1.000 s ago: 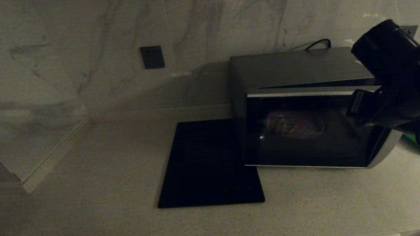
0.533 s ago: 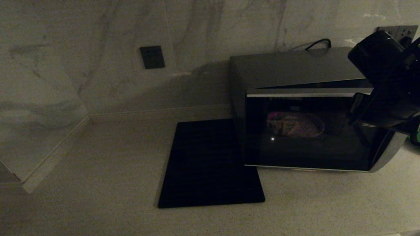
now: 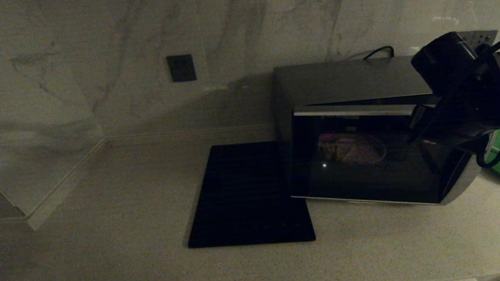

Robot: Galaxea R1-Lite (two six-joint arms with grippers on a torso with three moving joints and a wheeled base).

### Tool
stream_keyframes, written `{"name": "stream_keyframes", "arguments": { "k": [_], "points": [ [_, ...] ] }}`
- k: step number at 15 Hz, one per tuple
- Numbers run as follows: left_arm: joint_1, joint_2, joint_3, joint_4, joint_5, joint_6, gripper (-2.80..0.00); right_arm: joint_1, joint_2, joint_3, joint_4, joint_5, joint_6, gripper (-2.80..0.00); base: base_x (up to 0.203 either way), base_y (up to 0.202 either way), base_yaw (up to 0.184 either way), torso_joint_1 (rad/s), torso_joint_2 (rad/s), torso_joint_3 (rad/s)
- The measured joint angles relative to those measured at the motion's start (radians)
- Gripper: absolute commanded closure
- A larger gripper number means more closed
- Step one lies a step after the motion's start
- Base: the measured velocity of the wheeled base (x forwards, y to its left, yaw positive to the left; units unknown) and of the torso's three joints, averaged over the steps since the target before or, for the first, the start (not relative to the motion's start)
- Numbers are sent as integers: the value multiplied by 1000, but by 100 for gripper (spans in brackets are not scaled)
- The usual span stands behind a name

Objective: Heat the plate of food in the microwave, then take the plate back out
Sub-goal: Close the microwave oven

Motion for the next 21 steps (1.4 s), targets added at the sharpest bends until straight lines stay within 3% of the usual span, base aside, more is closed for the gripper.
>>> {"name": "stream_keyframes", "arguments": {
  "k": [21],
  "points": [
    [0, 0, 0, 0, 0, -1, 0, -10, 33, 14, -164, 0, -19, 0, 0, 0, 0, 0, 0, 0]
  ]
}}
